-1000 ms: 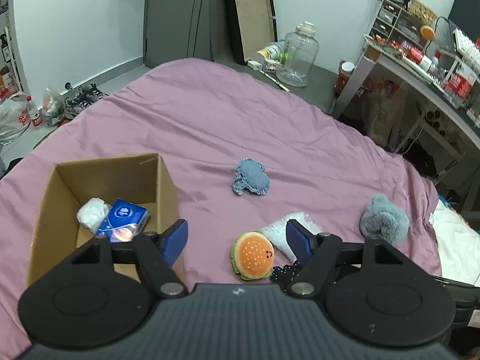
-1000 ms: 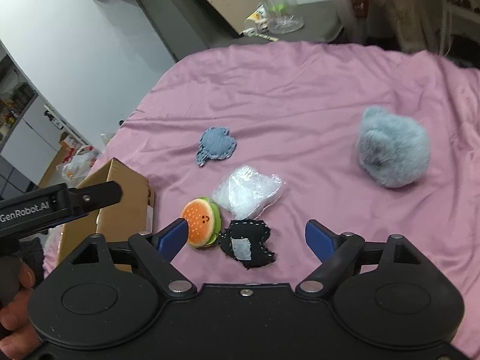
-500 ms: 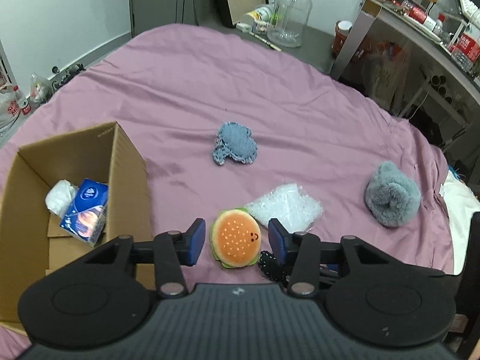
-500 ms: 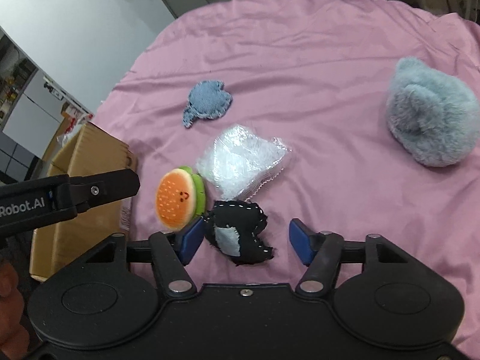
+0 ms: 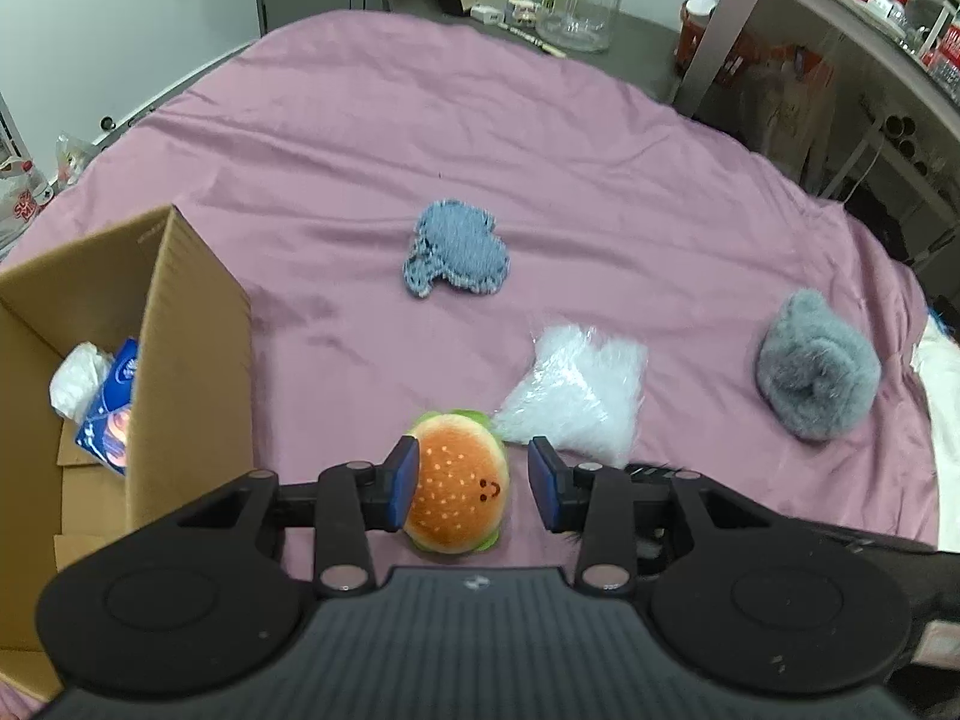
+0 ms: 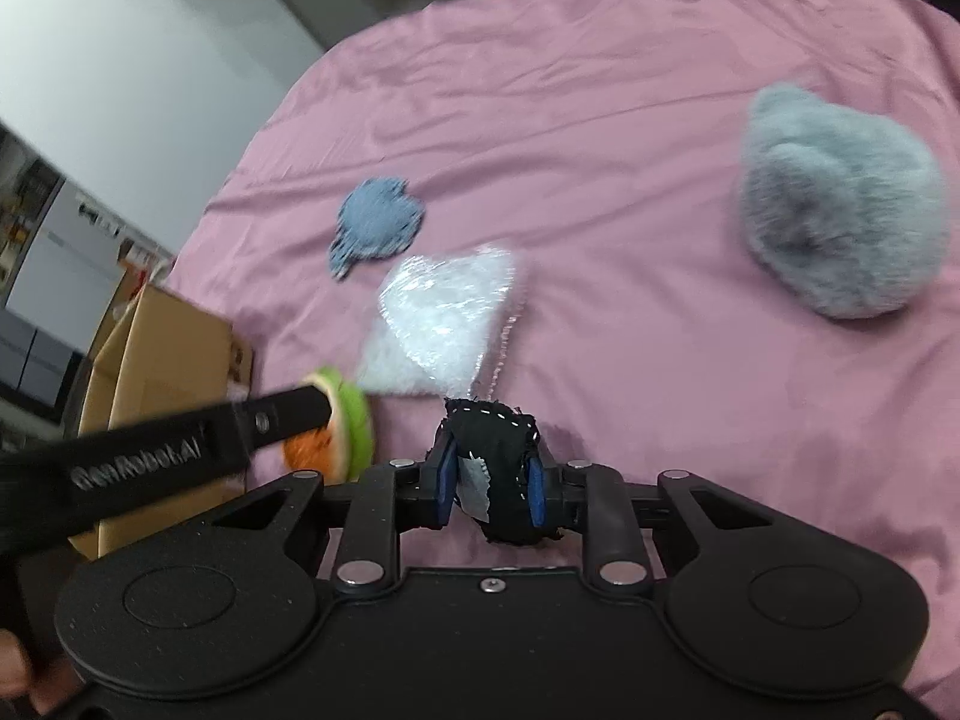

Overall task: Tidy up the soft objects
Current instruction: 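Grasp the hamburger plush with the left tool while the right tool grasps the black patch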

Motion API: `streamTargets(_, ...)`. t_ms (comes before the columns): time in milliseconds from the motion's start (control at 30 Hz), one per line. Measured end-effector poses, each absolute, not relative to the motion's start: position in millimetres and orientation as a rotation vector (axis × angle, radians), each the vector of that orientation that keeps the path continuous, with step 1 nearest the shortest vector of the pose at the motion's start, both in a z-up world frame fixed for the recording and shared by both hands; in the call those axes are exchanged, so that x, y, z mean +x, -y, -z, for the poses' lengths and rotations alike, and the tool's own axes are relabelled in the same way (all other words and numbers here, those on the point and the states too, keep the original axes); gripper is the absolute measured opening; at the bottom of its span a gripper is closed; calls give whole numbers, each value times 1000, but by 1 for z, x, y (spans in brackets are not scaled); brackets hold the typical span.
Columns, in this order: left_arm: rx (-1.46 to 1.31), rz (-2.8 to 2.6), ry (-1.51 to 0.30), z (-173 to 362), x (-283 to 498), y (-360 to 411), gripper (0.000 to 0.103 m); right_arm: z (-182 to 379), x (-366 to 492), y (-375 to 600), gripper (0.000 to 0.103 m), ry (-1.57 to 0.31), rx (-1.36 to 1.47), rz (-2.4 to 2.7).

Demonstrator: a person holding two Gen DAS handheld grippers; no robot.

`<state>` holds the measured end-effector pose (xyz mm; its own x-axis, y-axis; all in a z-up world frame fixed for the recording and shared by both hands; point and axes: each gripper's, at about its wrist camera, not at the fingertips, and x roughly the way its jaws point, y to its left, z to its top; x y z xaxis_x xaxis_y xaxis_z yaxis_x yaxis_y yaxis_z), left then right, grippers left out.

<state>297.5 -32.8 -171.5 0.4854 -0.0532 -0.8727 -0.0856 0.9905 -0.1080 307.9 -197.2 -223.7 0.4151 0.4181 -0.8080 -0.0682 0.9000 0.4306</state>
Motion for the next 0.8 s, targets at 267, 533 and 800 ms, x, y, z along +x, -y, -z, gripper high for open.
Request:
streamTargets(267, -101, -33, -1129, 188, 306, 41, 48, 231, 315, 216, 23, -1108, 430, -255)
streamTargets(533, -57, -86, -1225, 212, 321, 49, 63, 236, 316, 219, 24, -1115, 448, -251)
streamTargets(800, -116, -132, -1255, 213, 339, 52, 46, 239, 321, 213, 24, -1098, 392, -256)
